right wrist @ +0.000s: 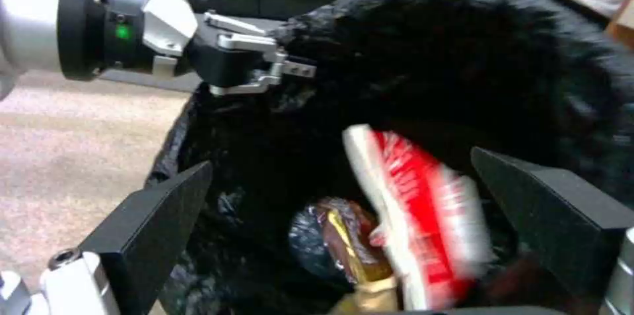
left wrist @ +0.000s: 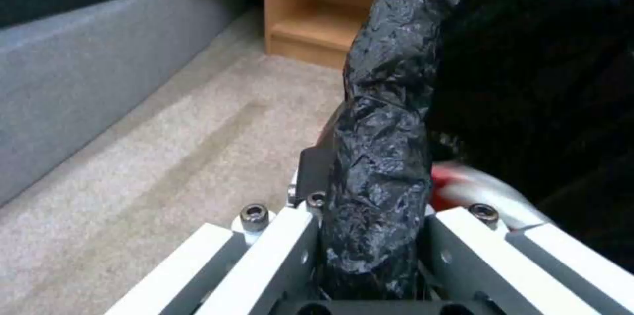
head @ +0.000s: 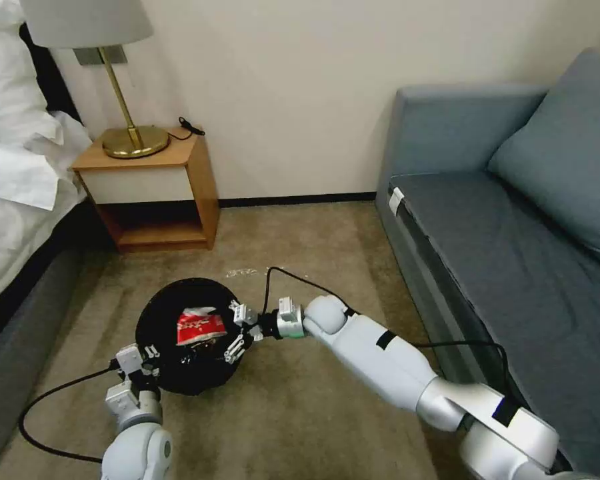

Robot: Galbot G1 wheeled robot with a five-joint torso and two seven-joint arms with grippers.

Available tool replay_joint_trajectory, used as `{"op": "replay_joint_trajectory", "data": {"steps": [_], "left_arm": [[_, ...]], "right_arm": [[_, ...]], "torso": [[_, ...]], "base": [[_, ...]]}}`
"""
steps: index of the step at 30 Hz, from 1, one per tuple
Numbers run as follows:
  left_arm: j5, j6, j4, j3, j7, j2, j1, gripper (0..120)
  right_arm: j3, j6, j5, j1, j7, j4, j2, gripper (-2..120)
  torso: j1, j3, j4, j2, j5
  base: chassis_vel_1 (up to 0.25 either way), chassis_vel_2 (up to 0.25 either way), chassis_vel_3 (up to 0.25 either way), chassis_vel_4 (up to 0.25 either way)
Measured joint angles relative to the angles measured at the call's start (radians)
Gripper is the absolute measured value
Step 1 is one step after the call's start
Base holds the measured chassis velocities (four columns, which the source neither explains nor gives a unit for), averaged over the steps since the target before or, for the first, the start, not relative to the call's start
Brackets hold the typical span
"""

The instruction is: Pick up the trash bin, then pick up the garbage on the floor and place it into the trash bin.

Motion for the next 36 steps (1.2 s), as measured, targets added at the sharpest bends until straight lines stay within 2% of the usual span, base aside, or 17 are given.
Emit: {"op": "replay_joint_trajectory", "data": {"steps": [7, 9, 11, 12, 14, 15, 17, 18, 19, 20, 23, 25, 26, 28, 31, 35, 36], "left_arm": [[-0.078, 0.028, -0.027, -0.013, -0.024, 0.003, -0.009, 3], [-0.191, 0.076, -0.062, -0.035, -0.06, 0.004, -0.02, 3], [-0.21, 0.084, -0.068, -0.039, -0.068, 0.004, -0.023, 3], [-0.276, 0.118, -0.088, -0.053, -0.097, 0.005, -0.036, 3], [-0.348, 0.166, -0.112, -0.064, -0.14, 0.004, -0.054, 3], [-0.348, 0.166, -0.112, -0.064, -0.14, 0.004, -0.054, 3], [-0.441, 0.232, -0.143, -0.071, -0.199, 0.001, -0.074, 3], [-0.459, 0.245, -0.149, -0.072, -0.213, 0.0, -0.078, 3], [-0.52, 0.291, -0.165, -0.073, -0.264, -0.003, -0.09, 3], [-0.52, 0.291, -0.165, -0.073, -0.264, -0.003, -0.09, 3], [-0.643, 0.374, -0.183, -0.075, -0.384, -0.007, -0.114, 3], [-0.671, 0.394, -0.178, -0.076, -0.432, -0.007, -0.124, 3], [-0.671, 0.394, -0.178, -0.076, -0.432, -0.007, -0.124, 3], [-0.693, 0.414, -0.151, -0.076, -0.494, -0.002, -0.151, 3], [-0.694, 0.416, -0.122, -0.076, -0.523, 0.007, -0.18, 3], [-0.692, 0.415, -0.1, -0.075, -0.531, 0.018, -0.203, 3], [-0.693, 0.412, -0.096, -0.072, -0.528, 0.021, -0.211, 10]], "right_arm": [[0.076, 0.003, 0.108, -0.019, 0.047, 0.03, -0.032, 100], [0.121, 0.003, 0.209, -0.041, 0.095, 0.051, -0.067, 100], [0.129, 0.003, 0.223, -0.044, 0.103, 0.054, -0.073, 100], [0.154, 0.003, 0.267, -0.055, 0.119, 0.061, -0.091, 100], [0.177, 0.003, 0.318, -0.071, 0.143, 0.071, -0.112, 100], [0.177, 0.003, 0.318, -0.071, 0.143, 0.071, -0.112, 100], [0.209, 0.003, 0.344, -0.092, 0.156, 0.079, -0.127, 100], [0.214, 0.004, 0.345, -0.096, 0.157, 0.08, -0.129, 100], [0.229, 0.005, 0.347, -0.107, 0.158, 0.08, -0.136, 100], [0.229, 0.005, 0.347, -0.107, 0.158, 0.08, -0.136, 100], [0.257, 0.011, 0.349, -0.136, 0.158, 0.088, -0.155, 100], [0.264, 0.015, 0.348, -0.147, 0.158, 0.091, -0.164, 100], [0.264, 0.015, 0.348, -0.147, 0.158, 0.091, -0.164, 100], [0.269, 0.022, 0.345, -0.164, 0.156, 0.095, -0.176, 100], [0.274, 0.027, 0.343, -0.171, 0.154, 0.096, -0.179, 100], [0.276, 0.034, 0.34, -0.176, 0.152, 0.096, -0.18, 100], [0.276, 0.037, 0.338, -0.179, 0.151, 0.096, -0.181, 100]], "torso": [[0.0, 0.0, 0.0, 0.0, 0.0002], [0.0, 0.0, 0.0, 0.0, 0.0002], [0.0, 0.0, -0.0001, 0.0, 0.0002], [0.0, 0.0, -0.0001, 0.0, 0.0002], [0.0, 0.0, -0.0003, 0.0, 0.0003], [0.0, 0.0, -0.0003, 0.0, 0.0003], [0.0, 0.0, -0.0001, 0.0, 0.0003], [0.0, 0.0, -0.0001, 0.0, 0.0003], [0.0, 0.0, -0.0002, 0.0, 0.0005], [0.0, 0.0, -0.0002, 0.0, 0.0005], [0.0, 0.0, -0.0003, 0.0, 0.0001], [0.0, 0.0, -0.0002, 0.0, 0.0001], [0.0, 0.0, -0.0002, 0.0, 0.0001], [0.0, 0.0, -0.0001, 0.0, -0.0001], [0.0, 0.0, -0.0001, 0.0, 0.0], [0.0, 0.0, -0.0001, 0.0, 0.0], [0.0, 0.0, -0.0001, 0.0, 0.0]], "base": [[0.0, 0.0, 0.0, 0.0], [0.0, 0.0, 0.0, 0.0], [0.0, 0.0, 0.0, 0.0], [0.0, 0.0, 0.0, 0.0], [0.0, 0.0, 0.0, 0.0], [0.0, 0.0, 0.0, 0.0], [0.0, 0.0, 0.0, 0.0], [0.0, 0.0, 0.0, 0.0], [0.0, 0.0, 0.0, 0.0], [0.0, 0.0, 0.0, 0.0], [0.0, 0.0, 0.0, 0.0], [0.0, 0.0, 0.0, 0.0], [0.0, 0.0, 0.0, 0.0], [0.0, 0.0, 0.0, 0.0], [0.0, 0.0, 0.0, 0.0], [0.0, 0.0, 0.0, 0.0], [0.0, 0.0, 0.0, 0.0]]}}
